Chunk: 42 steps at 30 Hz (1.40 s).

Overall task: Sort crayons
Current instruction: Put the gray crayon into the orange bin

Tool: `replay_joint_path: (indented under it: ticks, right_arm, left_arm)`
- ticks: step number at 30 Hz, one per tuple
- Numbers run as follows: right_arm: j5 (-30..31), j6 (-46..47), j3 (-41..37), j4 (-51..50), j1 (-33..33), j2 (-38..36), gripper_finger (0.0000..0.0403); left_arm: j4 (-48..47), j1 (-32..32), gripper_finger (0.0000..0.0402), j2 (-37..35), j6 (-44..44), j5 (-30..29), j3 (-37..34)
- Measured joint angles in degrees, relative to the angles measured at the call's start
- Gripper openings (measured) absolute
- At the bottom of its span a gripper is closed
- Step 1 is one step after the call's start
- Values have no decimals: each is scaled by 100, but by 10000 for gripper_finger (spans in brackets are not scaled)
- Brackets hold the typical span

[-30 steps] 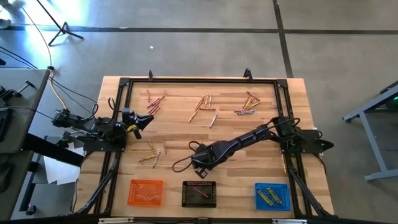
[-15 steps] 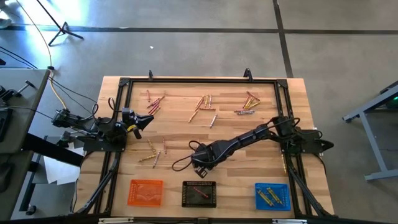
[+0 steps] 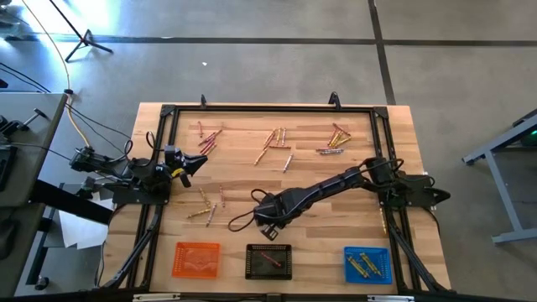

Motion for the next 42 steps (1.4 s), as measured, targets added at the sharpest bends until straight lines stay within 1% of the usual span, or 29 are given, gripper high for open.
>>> replay_joint_path:
  ticks: [8, 14, 18, 21, 22, 24, 28, 32, 36, 40, 42]
  right_arm:
    - [574, -76, 934, -1392, 0, -8, 5]
    - [810, -280, 1679, -2026, -2, -19, 5]
    - [1018, -305, 2110, -2170, 0, -19, 5]
    - [1176, -296, 2385, -2171, -2, -30, 5]
    - [1250, -295, 2474, -2167, 0, -30, 5]
    - [1345, -294, 2642, -2169, -2, -30, 5]
    - [1597, -312, 2917, -2170, -2, -34, 5]
    - [1855, -310, 3048, -2166, -3, -41, 5]
    - [1891, -305, 3073, -2152, -33, -41, 10]
    - [1896, -311, 3073, -2150, -44, -41, 12]
    - [1945, -312, 3073, -2150, -44, -41, 12]
  left_arm:
    - [1, 0, 45, 0, 0, -1, 2]
    - [2, 0, 45, 0, 0, 0, 2]
    - [4, 0, 45, 0, 1, -34, 2]
    - [20, 36, 45, 0, 90, -475, 2]
    - [57, 46, 45, 0, 90, -539, 0]
    - [188, 68, 45, -2, 176, -596, 2]
    - [137, 113, 45, 0, 429, -632, -2]
    - [158, 113, 44, 0, -77, -738, 0]
    - [176, 114, 45, 0, -635, -924, 0]
    - [178, 114, 44, 0, -1023, -788, 0]
    - [148, 114, 44, 0, -1034, -698, 0]
